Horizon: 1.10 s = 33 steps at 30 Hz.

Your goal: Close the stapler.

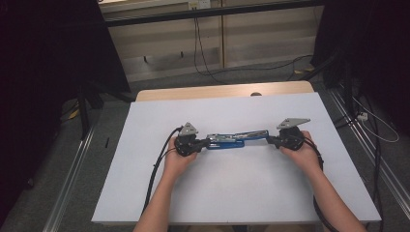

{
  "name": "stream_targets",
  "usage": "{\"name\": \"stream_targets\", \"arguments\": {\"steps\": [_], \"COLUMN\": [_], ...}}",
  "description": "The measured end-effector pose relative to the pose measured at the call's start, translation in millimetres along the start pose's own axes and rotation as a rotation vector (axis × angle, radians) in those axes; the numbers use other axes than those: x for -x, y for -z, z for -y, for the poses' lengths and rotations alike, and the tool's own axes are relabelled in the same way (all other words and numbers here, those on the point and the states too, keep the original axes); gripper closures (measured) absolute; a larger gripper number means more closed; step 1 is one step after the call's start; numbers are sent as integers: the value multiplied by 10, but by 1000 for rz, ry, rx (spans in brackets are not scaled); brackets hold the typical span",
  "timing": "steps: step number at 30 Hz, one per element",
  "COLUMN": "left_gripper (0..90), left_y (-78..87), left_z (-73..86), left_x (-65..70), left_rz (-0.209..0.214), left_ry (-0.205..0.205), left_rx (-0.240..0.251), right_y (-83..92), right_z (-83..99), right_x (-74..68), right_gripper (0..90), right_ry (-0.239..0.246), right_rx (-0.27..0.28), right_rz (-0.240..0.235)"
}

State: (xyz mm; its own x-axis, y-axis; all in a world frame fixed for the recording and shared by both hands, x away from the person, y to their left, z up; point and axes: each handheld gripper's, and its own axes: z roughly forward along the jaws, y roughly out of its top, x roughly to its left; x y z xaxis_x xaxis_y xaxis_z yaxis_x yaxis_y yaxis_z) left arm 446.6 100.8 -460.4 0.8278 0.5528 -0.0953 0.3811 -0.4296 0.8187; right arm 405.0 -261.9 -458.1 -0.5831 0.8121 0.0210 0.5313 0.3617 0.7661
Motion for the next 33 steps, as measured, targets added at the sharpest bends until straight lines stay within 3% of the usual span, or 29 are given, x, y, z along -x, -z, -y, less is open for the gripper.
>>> {"name": "stream_targets", "arguments": {"steps": [14,27,33], "left_gripper": [900,900,881], "left_y": [1,-2,11], "left_z": [1,17,30], "left_x": [-1,-14,-34], "left_rz": [1,25,48], "left_ry": [-1,27,59], "left_rx": [0,11,12], "right_y": [31,28,32], "right_z": [-77,-76,-73], "right_x": [-53,-73,-91], "right_gripper": [900,900,900], "right_ry": [20,21,11], "right_rx": [55,54,58], "right_rz": [-17,-35,-66]}}
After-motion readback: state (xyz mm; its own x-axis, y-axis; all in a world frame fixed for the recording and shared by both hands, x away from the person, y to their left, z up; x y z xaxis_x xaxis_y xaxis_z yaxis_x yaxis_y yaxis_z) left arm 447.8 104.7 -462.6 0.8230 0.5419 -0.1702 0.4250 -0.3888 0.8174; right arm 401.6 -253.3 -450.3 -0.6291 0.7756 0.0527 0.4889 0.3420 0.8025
